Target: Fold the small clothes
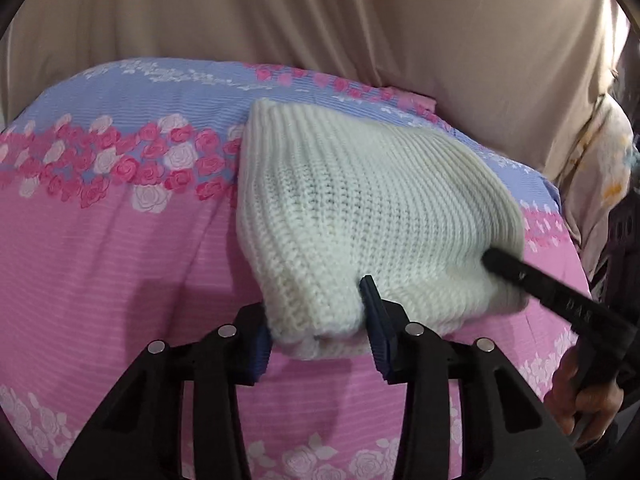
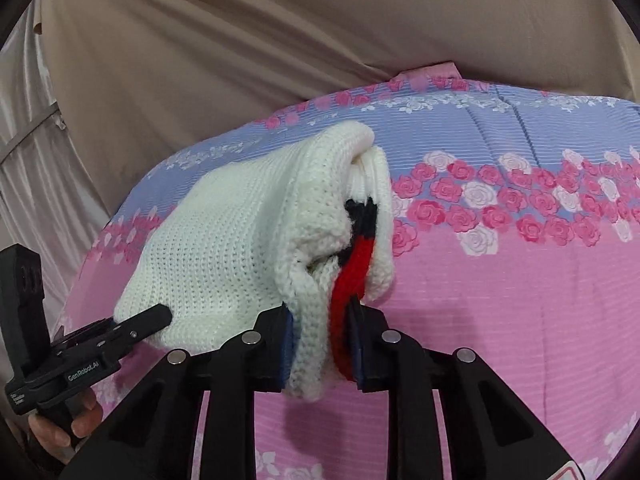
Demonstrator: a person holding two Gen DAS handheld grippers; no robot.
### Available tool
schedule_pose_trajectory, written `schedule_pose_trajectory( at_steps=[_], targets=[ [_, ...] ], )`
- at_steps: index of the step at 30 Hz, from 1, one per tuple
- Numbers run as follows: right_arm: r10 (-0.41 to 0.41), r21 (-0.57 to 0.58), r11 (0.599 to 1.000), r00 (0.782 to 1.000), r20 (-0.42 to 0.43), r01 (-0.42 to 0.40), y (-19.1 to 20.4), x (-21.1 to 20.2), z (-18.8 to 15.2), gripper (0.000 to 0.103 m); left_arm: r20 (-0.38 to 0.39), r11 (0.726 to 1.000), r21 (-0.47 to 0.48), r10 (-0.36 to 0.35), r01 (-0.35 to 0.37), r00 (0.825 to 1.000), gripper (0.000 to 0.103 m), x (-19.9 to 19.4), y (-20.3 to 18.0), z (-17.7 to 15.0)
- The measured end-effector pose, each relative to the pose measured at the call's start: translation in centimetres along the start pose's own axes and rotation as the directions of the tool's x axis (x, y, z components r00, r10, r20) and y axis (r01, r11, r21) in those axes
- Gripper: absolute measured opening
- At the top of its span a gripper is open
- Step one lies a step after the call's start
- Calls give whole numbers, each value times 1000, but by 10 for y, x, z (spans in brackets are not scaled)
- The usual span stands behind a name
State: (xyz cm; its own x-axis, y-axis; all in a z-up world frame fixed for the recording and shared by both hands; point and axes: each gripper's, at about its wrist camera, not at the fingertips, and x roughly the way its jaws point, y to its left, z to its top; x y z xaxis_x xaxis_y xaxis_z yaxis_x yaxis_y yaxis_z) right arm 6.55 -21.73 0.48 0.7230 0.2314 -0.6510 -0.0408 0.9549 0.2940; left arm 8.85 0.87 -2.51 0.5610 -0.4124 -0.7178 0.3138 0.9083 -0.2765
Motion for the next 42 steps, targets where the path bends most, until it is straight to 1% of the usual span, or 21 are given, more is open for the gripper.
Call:
schedule_pose_trajectory(
  at_steps=[1, 2, 3, 4, 5, 6, 8, 9, 11, 12, 13, 14, 15, 16, 17, 19, 23, 29, 34, 42],
  targets=[
    [-3, 10, 1000, 1000, -25, 3, -6, 6, -4, 23, -23, 1000, 4, 0, 0, 1000, 40, 5, -1, -4],
    [-5, 21, 1000, 997, -81, 7, -13, 21, -11, 25, -42, 1000, 4, 12, -12, 999, 41, 12, 0, -9],
    [-2, 41, 999, 995, -101, 6, -18, 34, -18, 36, -59, 999, 0, 34, -34, 998, 44, 21, 2, -15],
    [4, 76, 997, 997, -71, 1, -23, 30, -24, 43, -51, 999, -13, 38, -39, 998, 46, 26, 4, -21],
    [18, 108, 994, 998, -65, -11, -25, 24, -26, 46, -30, 999, -20, 44, -45, 999, 47, 22, 4, -23],
    [15, 128, 992, 999, -52, -8, -25, 14, -29, 46, -28, 998, -20, 58, -58, 998, 47, 18, 3, -24],
    [-28, 115, 993, 1000, 1, 27, -18, -5, -36, 48, 8, 994, 12, 104, -104, 995, 48, 3, -4, -27],
    [-62, 88, 994, 998, 25, 60, -10, -13, -40, 49, 27, 991, 28, 126, -127, 992, 50, -3, -7, -28],
    [-155, 43, 987, 985, 72, 152, 2, -23, -49, 57, 84, 982, 64, 170, -176, 982, 61, -14, -18, -35],
    [-201, 26, 980, 975, 92, 199, 6, -25, -53, 61, 111, 978, 76, 187, -196, 976, 70, -18, -23, -39],
    [-234, 12, 972, 966, 109, 234, 10, -26, -58, 63, 137, 972, 84, 208, -221, 968, 78, -20, -28, -44],
    [-251, 3, 968, 961, 119, 252, 14, -24, -61, 63, 164, 966, 87, 228, -245, 960, 81, -21, -31, -48],
    [-259, -8, 965, 959, 115, 261, 16, -22, -65, 64, 187, 960, 89, 247, -267, 951, 89, -21, -33, -52],
    [-256, -12, 966, 961, 106, 259, 17, -19, -67, 64, 200, 954, 92, 263, -285, 944, 92, -20, -36, -56],
    [-251, -11, 967, 963, 94, 253, 17, -15, -71, 64, 203, 951, 99, 270, -294, 941, 92, -18, -38, -60],
    [-262, -5, 965, 963, 67, 263, 18, -10, -73, 64, 180, 947, 115, 276, -299, 944, 92, -14, -40, -61],
    [-294, -16, 955, 951, 93, 296, 25, -12, -77, 68, 204, 934, 107, 316, -341, 927, 93, -17, -42, -61],
    [-335, -10, 941, 937, 95, 338, 31, -12, -81, 72, 172, 920, 88, 363, -381, 916, 94, -11, -39, -62],
    [-355, -20, 934, 930, 97, 358, 34, -11, -82, 74, 166, 910, 82, 389, -405, 906, 94, -9, -38, -62],
    [-362, -32, 930, 927, 95, 367, 37, -9, -83, 75, 142, 904, 72, 410, -422, 901, 94, -5, -35, -61]
  ],
)
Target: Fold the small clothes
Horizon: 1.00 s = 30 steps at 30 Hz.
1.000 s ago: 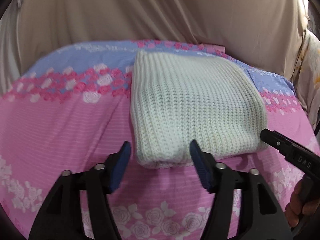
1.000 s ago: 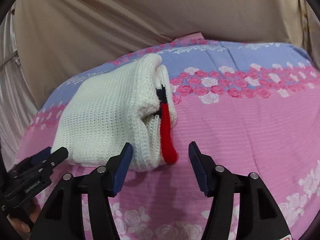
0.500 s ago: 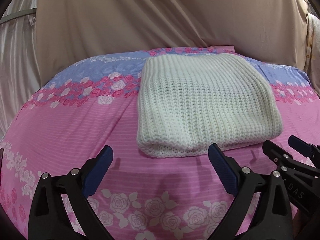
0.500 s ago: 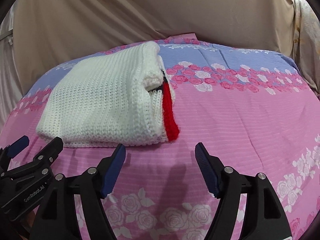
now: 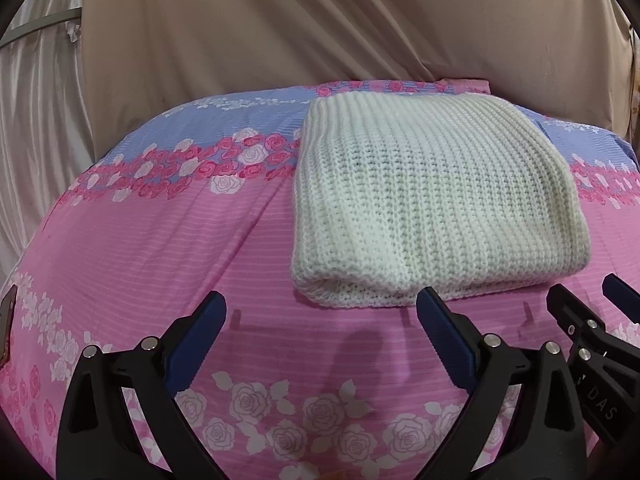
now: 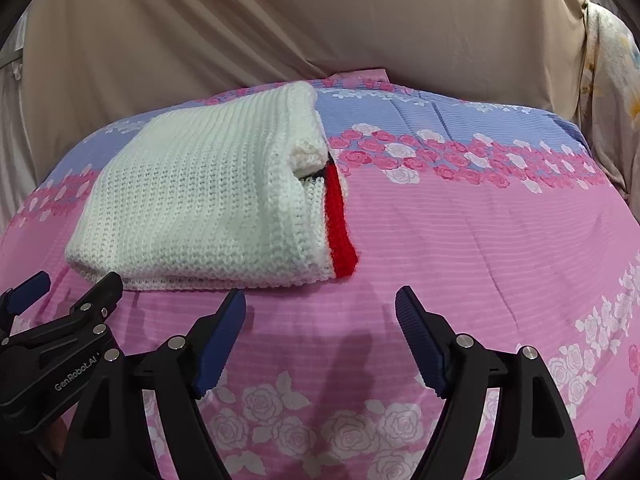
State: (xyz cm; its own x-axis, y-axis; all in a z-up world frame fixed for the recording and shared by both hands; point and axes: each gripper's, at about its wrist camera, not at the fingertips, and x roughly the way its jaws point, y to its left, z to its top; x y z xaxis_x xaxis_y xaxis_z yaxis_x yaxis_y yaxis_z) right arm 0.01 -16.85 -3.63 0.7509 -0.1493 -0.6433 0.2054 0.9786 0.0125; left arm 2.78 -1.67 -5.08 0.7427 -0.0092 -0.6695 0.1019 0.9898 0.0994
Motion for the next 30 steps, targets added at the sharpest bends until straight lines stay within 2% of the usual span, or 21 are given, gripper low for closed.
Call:
schedule_pose_trajectory(
  at_steps=[4, 14, 30],
  targets=[
    [-11, -23, 1000, 1000, -1, 11, 8, -1, -1, 78, -9, 1000, 12, 10, -9, 1000, 94, 1, -2, 0],
    [-44, -39, 998, 999, -25, 43, 18, 3, -3, 78, -24, 998, 27, 59, -58, 998, 93, 4, -5, 0],
    [-71, -32, 997, 996, -45, 69, 22, 6, -3, 78, -59, 998, 30, 54, -53, 997, 93, 14, -5, 0]
  ],
)
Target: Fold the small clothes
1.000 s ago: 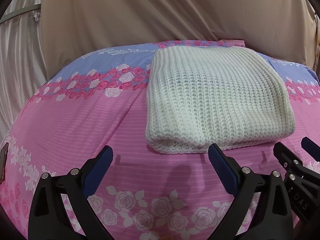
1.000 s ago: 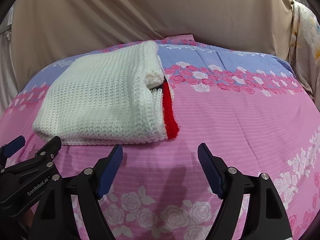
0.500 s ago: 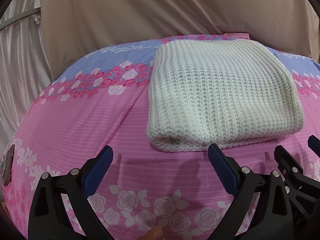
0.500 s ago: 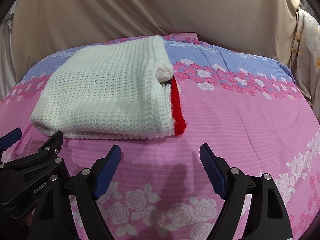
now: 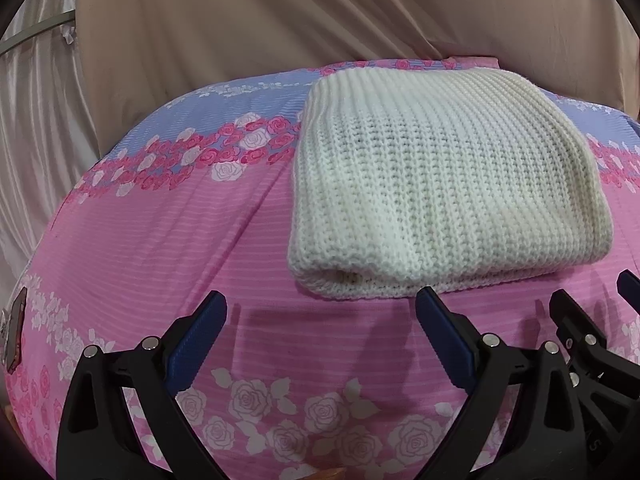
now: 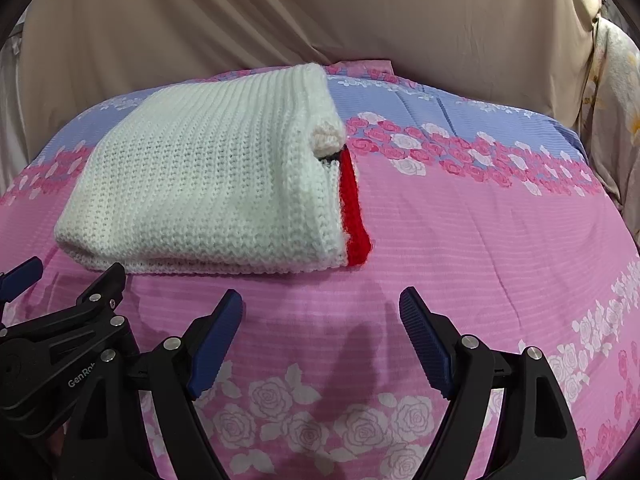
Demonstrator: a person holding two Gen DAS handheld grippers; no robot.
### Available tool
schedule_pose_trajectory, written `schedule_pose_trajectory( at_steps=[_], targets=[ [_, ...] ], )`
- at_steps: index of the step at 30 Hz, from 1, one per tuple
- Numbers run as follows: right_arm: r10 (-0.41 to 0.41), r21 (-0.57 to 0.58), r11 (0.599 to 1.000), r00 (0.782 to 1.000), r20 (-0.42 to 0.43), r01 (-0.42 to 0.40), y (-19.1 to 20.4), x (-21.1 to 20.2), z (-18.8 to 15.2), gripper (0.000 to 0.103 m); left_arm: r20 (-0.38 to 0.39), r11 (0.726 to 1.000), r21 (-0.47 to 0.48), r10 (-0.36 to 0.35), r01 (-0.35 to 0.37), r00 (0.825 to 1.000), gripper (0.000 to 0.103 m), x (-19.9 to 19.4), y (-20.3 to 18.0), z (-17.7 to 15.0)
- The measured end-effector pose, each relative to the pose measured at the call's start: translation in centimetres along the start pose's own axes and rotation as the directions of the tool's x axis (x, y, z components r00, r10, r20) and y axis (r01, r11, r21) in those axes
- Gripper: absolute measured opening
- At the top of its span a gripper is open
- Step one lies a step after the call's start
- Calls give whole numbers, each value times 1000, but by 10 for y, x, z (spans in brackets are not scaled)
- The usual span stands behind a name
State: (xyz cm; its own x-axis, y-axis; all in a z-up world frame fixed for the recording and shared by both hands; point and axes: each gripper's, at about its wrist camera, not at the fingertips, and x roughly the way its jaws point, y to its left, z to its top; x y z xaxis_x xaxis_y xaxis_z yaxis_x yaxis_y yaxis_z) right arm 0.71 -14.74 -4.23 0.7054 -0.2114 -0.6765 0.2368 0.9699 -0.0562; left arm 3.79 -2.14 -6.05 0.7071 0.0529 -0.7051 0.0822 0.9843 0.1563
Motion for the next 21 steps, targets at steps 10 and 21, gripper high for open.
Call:
schedule_pose_trajectory(
  at_steps=[10, 21],
  targets=[
    [-6, 4, 1000, 1000, 0, 6, 1, 0, 0, 78, 1, 1000, 0, 2, -2, 1000, 92, -1, -1, -1],
    [-17, -1, 1000, 1000, -4, 17, 6, 0, -1, 78, -6, 1000, 9, 1, 0, 1000, 85, -2, -7, -3]
  ],
)
